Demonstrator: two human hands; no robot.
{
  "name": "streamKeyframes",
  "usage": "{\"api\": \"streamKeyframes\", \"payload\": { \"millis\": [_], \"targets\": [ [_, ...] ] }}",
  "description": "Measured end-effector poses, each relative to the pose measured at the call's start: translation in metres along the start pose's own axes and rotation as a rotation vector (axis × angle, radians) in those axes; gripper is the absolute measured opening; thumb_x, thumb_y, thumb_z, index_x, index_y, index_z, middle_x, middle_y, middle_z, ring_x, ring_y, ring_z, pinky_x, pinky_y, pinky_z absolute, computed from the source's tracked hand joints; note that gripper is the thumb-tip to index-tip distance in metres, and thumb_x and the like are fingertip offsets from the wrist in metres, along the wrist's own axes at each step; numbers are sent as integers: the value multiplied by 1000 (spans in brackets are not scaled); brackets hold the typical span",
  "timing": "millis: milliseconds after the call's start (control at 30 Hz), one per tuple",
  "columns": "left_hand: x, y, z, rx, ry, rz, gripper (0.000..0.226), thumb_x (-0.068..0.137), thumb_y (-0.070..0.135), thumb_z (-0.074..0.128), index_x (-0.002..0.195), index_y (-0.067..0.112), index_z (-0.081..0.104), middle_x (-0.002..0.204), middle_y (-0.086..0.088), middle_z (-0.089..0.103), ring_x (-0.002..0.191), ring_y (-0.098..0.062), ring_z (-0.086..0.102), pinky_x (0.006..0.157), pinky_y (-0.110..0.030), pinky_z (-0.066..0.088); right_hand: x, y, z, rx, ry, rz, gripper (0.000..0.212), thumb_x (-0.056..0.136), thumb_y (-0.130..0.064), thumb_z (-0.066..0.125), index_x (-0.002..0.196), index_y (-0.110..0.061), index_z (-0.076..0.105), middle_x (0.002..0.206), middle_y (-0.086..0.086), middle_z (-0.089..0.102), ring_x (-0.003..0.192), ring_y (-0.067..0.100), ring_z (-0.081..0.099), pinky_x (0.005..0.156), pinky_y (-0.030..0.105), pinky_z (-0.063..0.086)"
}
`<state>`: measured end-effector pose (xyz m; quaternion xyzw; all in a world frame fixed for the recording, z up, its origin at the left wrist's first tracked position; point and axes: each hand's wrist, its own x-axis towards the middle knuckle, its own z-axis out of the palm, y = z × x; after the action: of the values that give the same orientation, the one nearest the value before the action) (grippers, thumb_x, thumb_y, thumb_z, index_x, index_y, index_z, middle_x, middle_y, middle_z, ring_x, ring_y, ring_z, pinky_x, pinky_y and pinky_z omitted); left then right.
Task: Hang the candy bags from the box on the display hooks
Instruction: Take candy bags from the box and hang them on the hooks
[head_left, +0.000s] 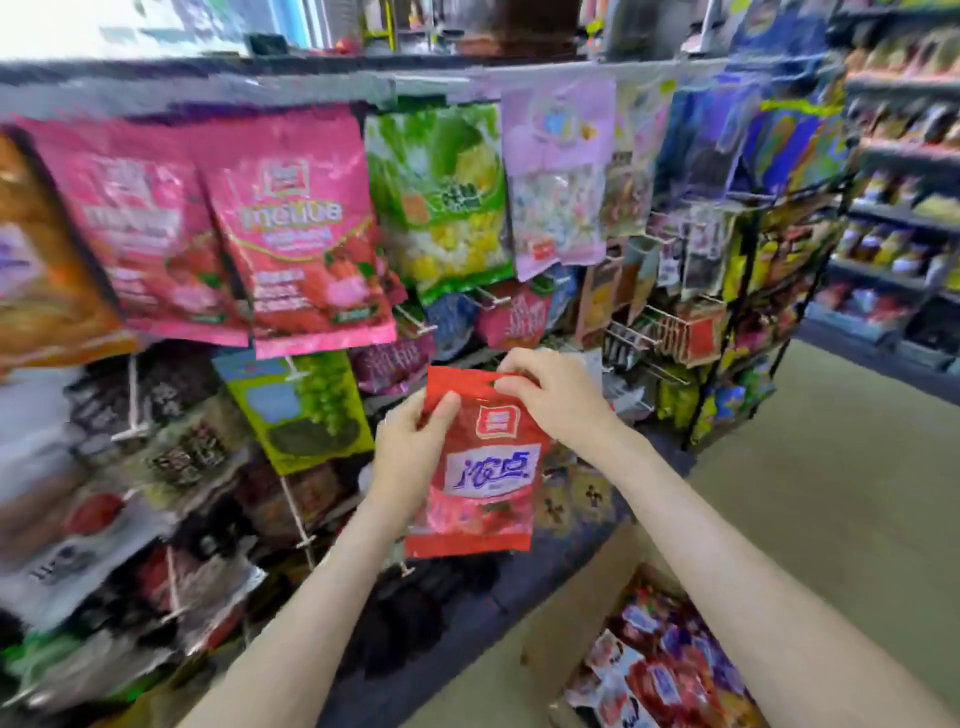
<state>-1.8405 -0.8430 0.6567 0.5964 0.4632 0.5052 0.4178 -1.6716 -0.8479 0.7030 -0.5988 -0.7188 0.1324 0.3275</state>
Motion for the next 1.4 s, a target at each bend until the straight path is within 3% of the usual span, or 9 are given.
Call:
{"api": "streamKeyframes", "payload": {
  "millis": [100, 200, 400, 567, 633, 733, 833, 1233, 1400],
  "targets": [
    [23, 26, -72, -71, -5, 5, 15, 91, 22, 62, 79, 19, 70, 75, 6, 72, 71, -7, 62, 73, -33, 52, 39, -67, 22, -44, 97, -131, 6, 87, -31, 62, 89, -28, 67, 82, -3, 53, 90, 10, 44, 81, 29, 17],
    [38, 42, -129, -45, 75, 68, 20, 93, 28, 58, 78, 25, 71, 81, 4, 73, 79, -14, 65, 82, -42, 52, 67, -122, 43, -16, 194, -234, 8, 85, -33, 65, 88, -27, 69, 77, -13, 43, 91, 5, 38, 79, 26, 12],
    [41, 71, -199, -136, 273, 150, 23, 89, 40, 56, 87, 24, 72, 91, -4, 75, 91, -28, 69, 87, -52, 53, 103, -198, 72, 97, 300, -295, 10, 81, -40, 68, 85, -31, 67, 81, -22, 47, 97, 1, 35, 90, 28, 13],
    [48, 94, -241, -245, 446, 145, 24, 95, 33, 53, 99, 15, 69, 98, -7, 74, 93, -27, 70, 87, -50, 54, 128, -241, 87, 256, 364, -344, 31, 79, -40, 71, 101, -23, 59, 105, -11, 49, 103, 4, 37, 93, 29, 24],
    [51, 99, -258, -244, 520, 141, 25, 95, 35, 53, 100, 15, 68, 97, -6, 74, 92, -26, 70, 87, -50, 55, 133, -253, 90, 445, 308, -341, 41, 79, -35, 72, 111, -23, 51, 109, -10, 47, 105, 6, 43, 92, 25, 35],
    [54, 103, -284, -179, 635, 118, 30, 94, 41, 54, 93, 15, 68, 91, -6, 74, 87, -27, 71, 84, -52, 55, 143, -267, 103, 714, 30, -216, 46, 80, -36, 72, 119, -27, 47, 118, -7, 54, 111, 11, 52, 96, 31, 44],
    [57, 110, -304, -153, 703, 100, 29, 95, 37, 54, 85, 15, 69, 86, -7, 74, 83, -28, 71, 82, -52, 56, 156, -281, 124, 862, -144, -199, 26, 84, -29, 69, 108, -23, 60, 111, -2, 67, 106, 15, 62, 97, 43, 48],
    [73, 105, -338, -29, 863, 92, 33, 92, 38, 58, 73, 14, 68, 76, -6, 73, 78, -27, 71, 79, -50, 57, 181, -313, 158, 887, -150, -246, 12, 88, -26, 64, 98, -18, 62, 93, -3, 71, 85, 11, 69, 80, 37, 57],
    [89, 101, -347, 94, 870, 80, 38, 93, 43, 54, 79, 11, 67, 78, -6, 72, 78, -24, 70, 73, -41, 57, 195, -319, 165, 704, -44, -218, 19, 90, -29, 62, 100, -14, 59, 90, -6, 65, 81, 9, 61, 64, 17, 46]
  ]
}}
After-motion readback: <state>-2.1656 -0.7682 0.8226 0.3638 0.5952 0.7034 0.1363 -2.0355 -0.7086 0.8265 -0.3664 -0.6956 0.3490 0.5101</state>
